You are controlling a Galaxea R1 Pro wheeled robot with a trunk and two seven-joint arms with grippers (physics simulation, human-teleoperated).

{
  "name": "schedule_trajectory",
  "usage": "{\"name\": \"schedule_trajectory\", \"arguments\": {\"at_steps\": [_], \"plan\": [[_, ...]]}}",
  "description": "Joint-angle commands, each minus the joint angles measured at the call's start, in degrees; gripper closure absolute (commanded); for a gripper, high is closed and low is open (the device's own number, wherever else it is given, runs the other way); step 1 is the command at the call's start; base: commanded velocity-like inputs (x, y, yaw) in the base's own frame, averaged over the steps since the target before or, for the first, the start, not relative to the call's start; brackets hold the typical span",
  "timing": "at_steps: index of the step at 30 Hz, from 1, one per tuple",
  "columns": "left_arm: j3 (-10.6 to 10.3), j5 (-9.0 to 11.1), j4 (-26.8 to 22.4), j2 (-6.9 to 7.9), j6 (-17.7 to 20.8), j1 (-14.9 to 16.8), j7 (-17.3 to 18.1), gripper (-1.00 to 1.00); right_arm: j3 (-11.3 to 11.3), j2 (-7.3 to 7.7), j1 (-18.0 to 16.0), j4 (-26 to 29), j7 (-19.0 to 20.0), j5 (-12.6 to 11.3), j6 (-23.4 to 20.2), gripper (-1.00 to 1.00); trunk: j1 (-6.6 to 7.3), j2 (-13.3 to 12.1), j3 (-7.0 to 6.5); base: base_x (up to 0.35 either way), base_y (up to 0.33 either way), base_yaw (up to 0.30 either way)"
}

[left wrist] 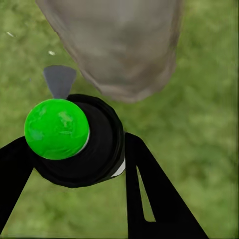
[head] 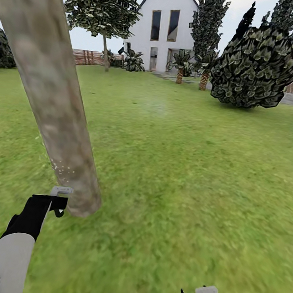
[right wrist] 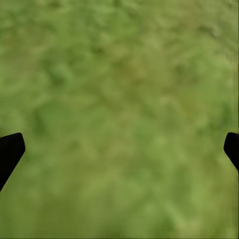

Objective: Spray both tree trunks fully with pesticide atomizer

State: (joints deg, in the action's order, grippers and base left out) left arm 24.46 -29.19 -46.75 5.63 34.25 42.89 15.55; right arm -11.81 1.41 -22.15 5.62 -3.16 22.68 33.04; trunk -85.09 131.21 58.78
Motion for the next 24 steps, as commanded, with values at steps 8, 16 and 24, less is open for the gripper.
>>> {"name": "schedule_trajectory", "arguments": {"at_steps": [8, 16, 24], "plan": [[0.3, 0.28, 0.03, 2.97, -0.04, -3.09, 0.02, 1.0, 0.03, -0.05, 0.0, 0.0, 0.0, 0.0, 0.0, -1.0, 0.0, 0.0, 0.0, 0.117, -0.251, 0.277], [-0.05, 0.2, -0.17, -0.49, 0.2, -2.64, 0.0, 1.0, 0.03, -0.04, 0.0, 0.0, 0.0, 0.0, 0.0, -1.0, 0.0, 0.0, 0.0, 0.141, -0.256, 0.229], [0.05, 0.2, 0.22, 0.98, -0.06, -3.09, -0.02, 1.0, 0.03, -0.03, 0.0, 0.0, 0.0, 0.0, 0.0, -1.0, 0.0, 0.0, 0.0, 0.107, -0.244, 0.008]]}}
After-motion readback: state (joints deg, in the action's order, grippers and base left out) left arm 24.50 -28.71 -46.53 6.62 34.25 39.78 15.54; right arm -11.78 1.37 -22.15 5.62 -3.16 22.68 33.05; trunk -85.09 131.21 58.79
